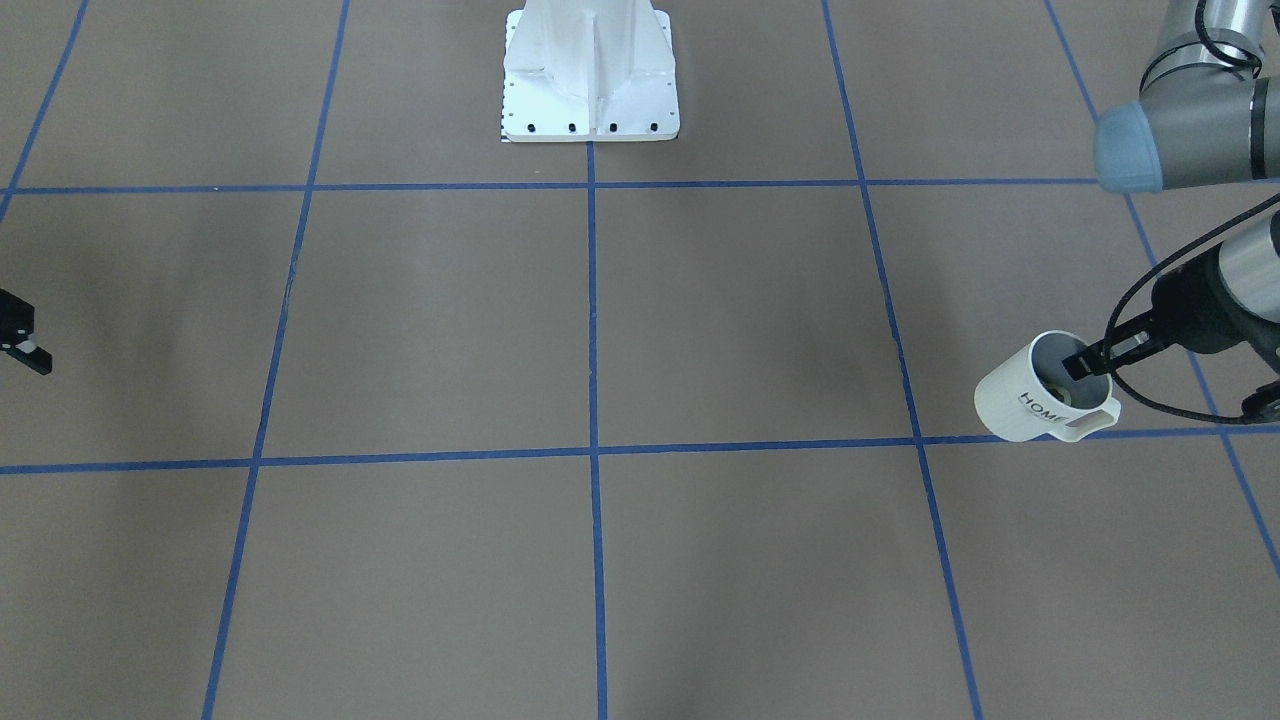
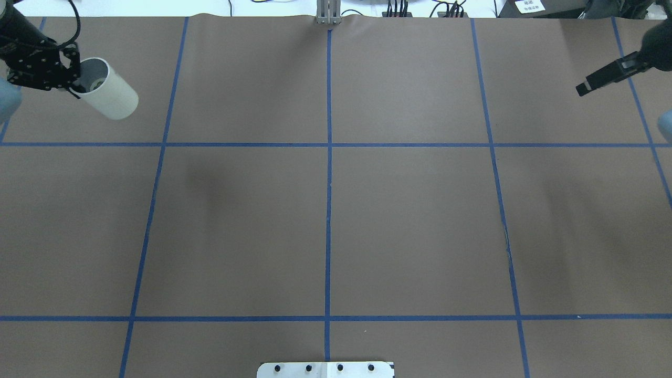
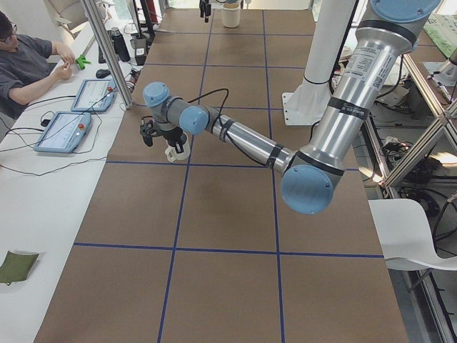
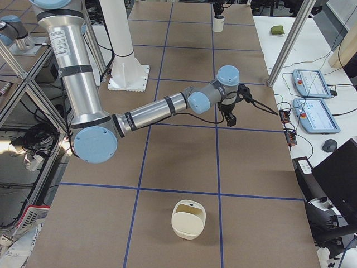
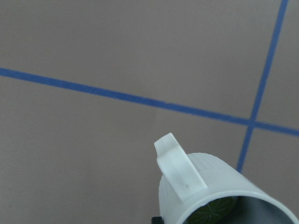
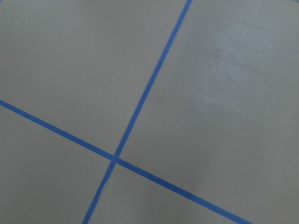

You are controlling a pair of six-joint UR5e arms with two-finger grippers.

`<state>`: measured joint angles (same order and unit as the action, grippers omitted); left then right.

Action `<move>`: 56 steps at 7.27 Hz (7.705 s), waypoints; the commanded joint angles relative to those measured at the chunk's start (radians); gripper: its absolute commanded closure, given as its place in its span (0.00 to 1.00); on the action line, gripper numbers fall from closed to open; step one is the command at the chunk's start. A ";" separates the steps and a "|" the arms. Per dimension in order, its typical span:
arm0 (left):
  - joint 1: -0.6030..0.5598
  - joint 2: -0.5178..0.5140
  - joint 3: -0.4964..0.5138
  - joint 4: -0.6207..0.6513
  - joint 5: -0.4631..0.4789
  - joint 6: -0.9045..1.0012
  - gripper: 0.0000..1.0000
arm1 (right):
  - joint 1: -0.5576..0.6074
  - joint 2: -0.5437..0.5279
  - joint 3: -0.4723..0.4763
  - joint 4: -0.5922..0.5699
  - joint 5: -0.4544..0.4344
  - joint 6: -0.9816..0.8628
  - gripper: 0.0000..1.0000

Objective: Left arm hands cup to right arm to dump lemon

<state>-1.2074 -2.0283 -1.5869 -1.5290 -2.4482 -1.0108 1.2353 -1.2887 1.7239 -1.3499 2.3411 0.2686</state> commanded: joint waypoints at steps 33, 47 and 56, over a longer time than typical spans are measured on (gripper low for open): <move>0.311 -0.494 0.302 -0.361 -0.207 -0.342 1.00 | -0.787 0.316 0.011 0.387 -1.201 0.190 0.01; 0.325 -0.448 0.223 -0.425 -0.232 -0.336 0.00 | -0.787 0.316 0.010 0.397 -1.201 0.236 1.00; 0.178 -0.366 0.251 -0.422 -0.087 -0.338 0.00 | -0.689 0.031 0.127 0.460 -1.189 0.645 0.95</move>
<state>-1.0296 -2.4178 -1.3462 -1.9525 -2.6023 -1.3527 0.5185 -1.1827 1.8200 -0.9321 1.1469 0.7886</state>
